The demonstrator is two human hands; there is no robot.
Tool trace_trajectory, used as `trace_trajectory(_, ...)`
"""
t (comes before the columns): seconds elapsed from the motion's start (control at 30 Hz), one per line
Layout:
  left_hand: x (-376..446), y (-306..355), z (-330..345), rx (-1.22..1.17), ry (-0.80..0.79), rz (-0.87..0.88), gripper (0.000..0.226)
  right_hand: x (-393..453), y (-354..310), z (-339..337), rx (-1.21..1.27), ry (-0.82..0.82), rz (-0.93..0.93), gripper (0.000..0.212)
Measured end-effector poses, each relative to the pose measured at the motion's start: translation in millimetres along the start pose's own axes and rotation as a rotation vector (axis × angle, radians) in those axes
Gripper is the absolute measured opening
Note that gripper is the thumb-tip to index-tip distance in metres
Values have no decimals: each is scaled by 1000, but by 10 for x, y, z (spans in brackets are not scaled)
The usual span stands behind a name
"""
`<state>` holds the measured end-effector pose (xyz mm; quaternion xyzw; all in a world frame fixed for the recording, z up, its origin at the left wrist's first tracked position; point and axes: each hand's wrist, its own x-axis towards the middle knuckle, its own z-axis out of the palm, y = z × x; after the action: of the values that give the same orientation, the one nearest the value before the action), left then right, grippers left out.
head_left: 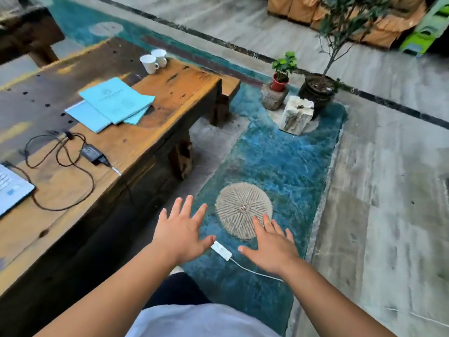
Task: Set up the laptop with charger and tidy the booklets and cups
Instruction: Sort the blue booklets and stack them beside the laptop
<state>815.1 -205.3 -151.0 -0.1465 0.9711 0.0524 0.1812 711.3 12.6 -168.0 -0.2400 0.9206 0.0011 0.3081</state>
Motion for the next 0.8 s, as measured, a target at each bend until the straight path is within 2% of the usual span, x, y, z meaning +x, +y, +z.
trace_trajectory(0.37, 572, -1107, -49, -125, -3, -175, 93, 1045, -976, -579, -146, -47, -135, 96)
trace_trajectory(0.8, 955, -1743, -312, -227, -27, -284, 90, 1806, -1674, -1104, -196, -58, -303, 91)
